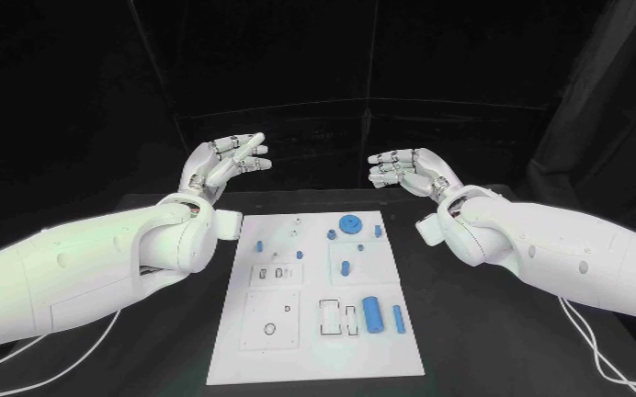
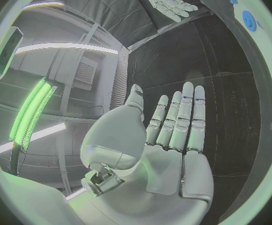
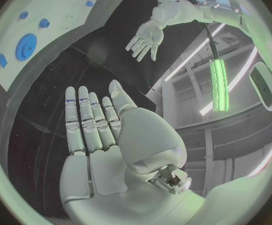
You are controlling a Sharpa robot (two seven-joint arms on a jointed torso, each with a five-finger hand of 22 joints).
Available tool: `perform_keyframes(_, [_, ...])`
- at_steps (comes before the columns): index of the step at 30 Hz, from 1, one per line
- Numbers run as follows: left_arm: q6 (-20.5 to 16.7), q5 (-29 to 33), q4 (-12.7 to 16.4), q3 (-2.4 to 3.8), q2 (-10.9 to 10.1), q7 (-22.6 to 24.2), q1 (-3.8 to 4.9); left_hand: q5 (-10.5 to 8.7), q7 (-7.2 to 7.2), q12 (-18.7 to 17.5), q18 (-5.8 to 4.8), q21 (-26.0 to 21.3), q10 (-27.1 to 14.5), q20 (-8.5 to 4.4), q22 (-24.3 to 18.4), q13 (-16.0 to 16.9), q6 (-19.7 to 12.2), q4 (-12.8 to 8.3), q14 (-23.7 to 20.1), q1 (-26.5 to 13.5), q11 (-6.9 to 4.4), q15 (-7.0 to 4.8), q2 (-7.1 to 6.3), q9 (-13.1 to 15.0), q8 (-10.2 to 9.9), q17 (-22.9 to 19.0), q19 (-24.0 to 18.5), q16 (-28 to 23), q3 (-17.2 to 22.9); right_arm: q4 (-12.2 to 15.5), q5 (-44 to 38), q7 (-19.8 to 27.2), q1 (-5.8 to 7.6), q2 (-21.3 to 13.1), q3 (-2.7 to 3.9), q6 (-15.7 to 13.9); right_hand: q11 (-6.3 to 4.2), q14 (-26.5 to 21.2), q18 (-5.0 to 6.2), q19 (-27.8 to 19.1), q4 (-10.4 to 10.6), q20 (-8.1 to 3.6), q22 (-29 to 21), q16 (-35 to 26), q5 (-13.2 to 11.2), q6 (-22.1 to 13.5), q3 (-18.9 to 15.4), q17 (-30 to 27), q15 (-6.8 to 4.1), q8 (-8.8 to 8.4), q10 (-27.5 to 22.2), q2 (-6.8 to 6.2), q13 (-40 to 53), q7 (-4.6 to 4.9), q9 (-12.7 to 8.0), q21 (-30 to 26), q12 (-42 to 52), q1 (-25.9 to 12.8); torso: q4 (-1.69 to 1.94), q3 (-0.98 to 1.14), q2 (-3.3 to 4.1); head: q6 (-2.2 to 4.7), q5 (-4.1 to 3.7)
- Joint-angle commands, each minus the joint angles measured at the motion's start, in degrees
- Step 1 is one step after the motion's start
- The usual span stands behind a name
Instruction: Assemble the parts on the task board
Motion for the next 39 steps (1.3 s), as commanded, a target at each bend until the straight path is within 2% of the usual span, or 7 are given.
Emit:
perform_keyframes(1, [3.94, -2.83, 1.45, 0.03, -1.46, 0.09, 0.39, 0.13, 3.38, 0.54, 0.87, 0.78, 3.57, -0.76, 0.07, 0.19, 2.8, -1.06, 3.3, 1.41, -0.84, -1.13, -0.21, 0.03, 0.58, 0.92, 2.71, 0.75, 0.12, -0.39, -18.48, -3.89, 1.06, 0.59, 0.09, 0.62, -2.76, 13.51, 1.62, 9.45, -0.48, -3.77, 2.94, 2.12, 1.34, 10.17, 2.75, 0.83, -3.86, 1.14, 11.51, -1.2, -0.08, 0.86, 0.03, 7.2, 0.45, 3.87, 0.09, -0.16, 0.52, -0.08, -0.05])
perform_keyframes(4, [4.58, -3.95, 3.66, 0.02, -3.43, -0.3, 0.74, 0.24, 1.75, 1.09, 0.97, 2.12, 9.49, -2.78, 0.21, 0.7, 6.82, -2.76, 8.64, 3.48, -2.86, -3.03, -0.52, 0.08, 1.25, 3.01, 7.3, 2.08, 0.78, -0.21, -28.16, -7.04, 2.65, 1.15, 0.1, 1.48, -4.09, 18.51, 1.53, 11.48, -0.47, -5.56, 5.52, 3.11, 1.65, 12.78, 3.74, 1.76, -5.53, 0.77, 15.72, -2.21, -0.05, -0.17, -0.32, 11.9, -0.21, 4.45, 0.33, -0.2, 1.31, 0.17, -0.27])
perform_keyframes(11, [6.11, -4.66, 9.01, 0.01, -7.21, -0.9, 1.22, 0.12, 1.06, -0.88, 0.79, 1.99, 12.17, -3.61, -0.35, 0.47, 8.77, -3.58, 10.99, 4.24, -3.49, -3.9, -0.31, -0.49, 0.18, 5.22, 9.68, 1.8, 1.04, 0.95, -46.29, -15.21, 4.5, 2.24, 0.1, 3.4, -5.46, 27.39, 1.5, 14.62, -0.45, -7.77, 10.64, 6.5, 2.11, 15.23, 5.64, 5.27, -7.67, -1.34, 19.28, -4.1, -0.01, -1.18, -0.72, 20.96, -3.12, 2.78, 0.79, -0.5, 3.5, 0.65, -0.79])
perform_keyframes(16, [7.25, -4.78, 13.46, 0.0, -9.8, -1.35, 1.8, 0.11, 1.36, -2.51, 0.73, 1.84, 11.85, -3.69, -0.61, 0.13, 8.55, -3.94, 11.48, 4.33, -3.24, -3.84, -0.44, -0.95, -0.89, 6.36, 10.38, 1.7, 0.99, 0.93, -57.5, -20.46, 5.01, 3.87, 0.11, 6.37, -5.46, 29.22, 1.56, 14.98, -0.37, -7.98, 12.06, 8.04, 2.01, 15.68, 6.83, 7.2, -7.93, -2.61, 18.86, -5.11, -0.02, -1.36, -0.7, 23.49, -5.17, 1.39, 1.23, -1.03, 5.49, 1.3, -1.17])
perform_keyframes(21, [7.93, -4.82, 16.28, 0.0, -10.93, -1.51, 2.23, 0.1, 1.75, -4.01, 0.65, 1.2, 11.42, -3.42, -1.09, -0.16, 8.26, -4.21, 10.6, 4.29, -2.83, -3.46, -0.43, -1.31, -1.89, 7.17, 10.11, 0.88, 0.98, 0.45, -65.81, -23.61, 5.19, 5.83, 0.13, 9.99, -5.51, 30.58, 1.62, 15.72, -0.38, -8.19, 13.39, 10.51, 1.98, 15.97, 9.06, 9.65, -8.16, -3.99, 17.22, -6.28, -0.03, -1.8, -0.67, 26.07, -6.23, 0.1, 2.29, -1.48, 7.11, 1.62, -1.62])
perform_keyframes(25, [8.19, -4.82, 17.33, 0.0, -11.21, -1.64, 2.49, 0.1, 1.88, -4.48, 0.64, 0.97, 11.29, -3.31, -1.26, -0.23, 8.14, -4.31, 10.3, 4.27, -2.7, -3.34, -0.41, -1.4, -2.23, 7.45, 10.0, 0.58, 0.99, 0.08, -68.85, -24.73, 5.23, 6.8, 0.15, 11.64, -5.37, 30.99, 1.66, 16.3, -0.35, -8.12, 14.15, 12.97, 1.74, 15.94, 10.72, 11.59, -8.06, -4.83, 15.1, -7.17, -0.01, -1.82, -0.66, 27.65, -6.15, -1.41, 2.72, -1.74, 7.99, 1.56, -1.79])
perform_keyframes(39, [8.9, -4.83, 18.52, 0.01, -11.37, -2.07, 2.77, 0.1, 2.12, -5.22, 0.64, 0.64, 11.0, -3.14, -1.52, -0.35, 7.87, -4.43, 9.92, 4.22, -2.48, -3.14, -0.28, -1.52, -2.77, 7.89, 9.82, 0.18, 1.05, -1.38, -71.68, -25.85, 5.25, 8.87, 0.17, 15.25, -5.05, 30.03, 1.64, 17.43, -0.17, -7.76, 17.26, 25.34, 0.72, 14.26, 19.66, 19.88, -7.98, -5.15, 12.32, -10.29, 0.13, -2.0, -0.63, 33.87, -5.98, -5.33, 3.67, -2.09, 9.64, 1.87, -2.45])
